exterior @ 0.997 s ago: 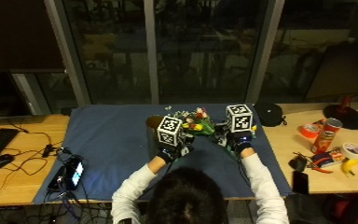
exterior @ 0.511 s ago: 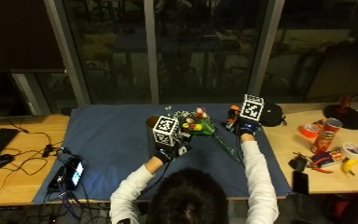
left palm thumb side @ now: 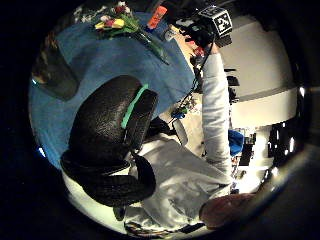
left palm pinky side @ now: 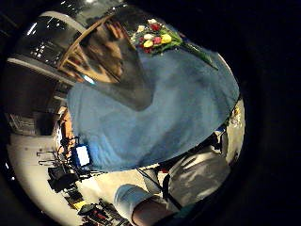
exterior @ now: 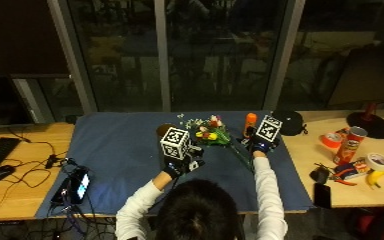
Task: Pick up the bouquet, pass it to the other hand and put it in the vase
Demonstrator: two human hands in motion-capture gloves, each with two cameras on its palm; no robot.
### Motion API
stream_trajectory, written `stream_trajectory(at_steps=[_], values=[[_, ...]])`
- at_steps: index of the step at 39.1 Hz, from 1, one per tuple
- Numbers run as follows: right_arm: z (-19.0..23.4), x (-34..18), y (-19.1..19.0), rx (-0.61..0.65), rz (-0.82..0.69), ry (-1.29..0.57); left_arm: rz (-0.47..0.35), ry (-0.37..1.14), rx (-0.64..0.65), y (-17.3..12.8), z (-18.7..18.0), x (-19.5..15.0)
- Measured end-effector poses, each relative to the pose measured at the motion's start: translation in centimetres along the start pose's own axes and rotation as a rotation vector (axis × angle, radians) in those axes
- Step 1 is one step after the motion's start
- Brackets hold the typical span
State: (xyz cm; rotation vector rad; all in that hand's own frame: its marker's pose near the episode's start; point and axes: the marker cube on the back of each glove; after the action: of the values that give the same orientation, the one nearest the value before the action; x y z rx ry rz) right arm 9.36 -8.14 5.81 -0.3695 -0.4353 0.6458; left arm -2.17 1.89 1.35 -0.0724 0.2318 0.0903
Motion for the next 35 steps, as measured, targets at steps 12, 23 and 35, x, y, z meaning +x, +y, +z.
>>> stream_trajectory(at_steps=[12,23,35], values=[[4.8,0.7,-5.9,0.357,-0.051,0.011,-0.019,0.007,-0.025,0.0,0.8,-0.7],[9.4,0.2,-7.0,0.204,-0.073,0.013,-0.012,0.005,-0.048,-0.3,1.5,-1.3],[11.3,-0.1,-7.2,0.236,0.064,0.201,-0.027,0.020,-0.117,-0.8,2.3,-1.4]])
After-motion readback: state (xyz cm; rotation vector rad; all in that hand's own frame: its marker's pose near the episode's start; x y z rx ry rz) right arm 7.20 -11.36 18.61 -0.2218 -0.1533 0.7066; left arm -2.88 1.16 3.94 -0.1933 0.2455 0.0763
